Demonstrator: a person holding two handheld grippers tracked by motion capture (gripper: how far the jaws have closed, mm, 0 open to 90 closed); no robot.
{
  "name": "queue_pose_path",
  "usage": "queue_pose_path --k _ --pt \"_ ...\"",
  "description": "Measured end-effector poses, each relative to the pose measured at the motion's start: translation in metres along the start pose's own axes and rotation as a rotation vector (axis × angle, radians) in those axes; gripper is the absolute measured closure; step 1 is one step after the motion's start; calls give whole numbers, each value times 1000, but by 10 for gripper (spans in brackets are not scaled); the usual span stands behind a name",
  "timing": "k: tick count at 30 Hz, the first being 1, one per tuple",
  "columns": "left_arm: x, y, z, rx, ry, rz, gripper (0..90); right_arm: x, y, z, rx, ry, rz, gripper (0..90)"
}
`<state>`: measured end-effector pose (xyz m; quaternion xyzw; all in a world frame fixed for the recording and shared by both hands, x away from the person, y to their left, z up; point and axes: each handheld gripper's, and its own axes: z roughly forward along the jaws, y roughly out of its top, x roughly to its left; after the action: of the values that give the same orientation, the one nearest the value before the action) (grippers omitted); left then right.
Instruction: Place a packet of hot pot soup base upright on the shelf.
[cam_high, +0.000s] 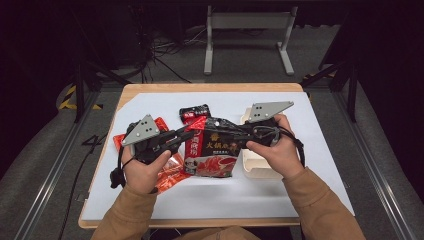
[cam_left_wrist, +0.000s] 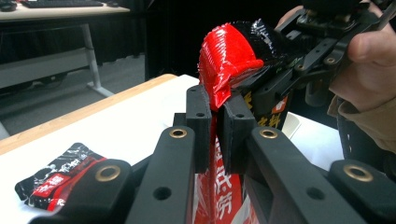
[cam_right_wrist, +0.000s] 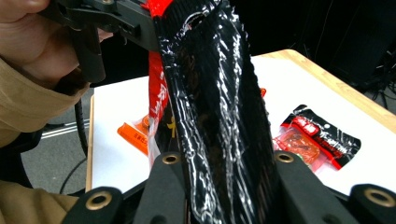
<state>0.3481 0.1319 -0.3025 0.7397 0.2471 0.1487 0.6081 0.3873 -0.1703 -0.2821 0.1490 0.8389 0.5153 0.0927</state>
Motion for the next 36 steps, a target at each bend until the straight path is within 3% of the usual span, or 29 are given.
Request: queue_pose_path --k 9,15,25,32,36 --pt "2 0 -1 -7 -6 -10 792 -1 8 -6 -7 -2 -14 792" --pt "1 2 -4 -38 0 -4 633 -3 13 -11 -8 -17 -26 798" --pt "9 2 -7 49 14 -2 382 -8 20 -23 -18 -59 -36 797" --pt "15 0 -5 93 32 11 283 -19 26 -34 -23 -93 -34 795" --pt "19 -3 -6 93 49 15 274 -29 27 -41 -25 -111 -33 793"
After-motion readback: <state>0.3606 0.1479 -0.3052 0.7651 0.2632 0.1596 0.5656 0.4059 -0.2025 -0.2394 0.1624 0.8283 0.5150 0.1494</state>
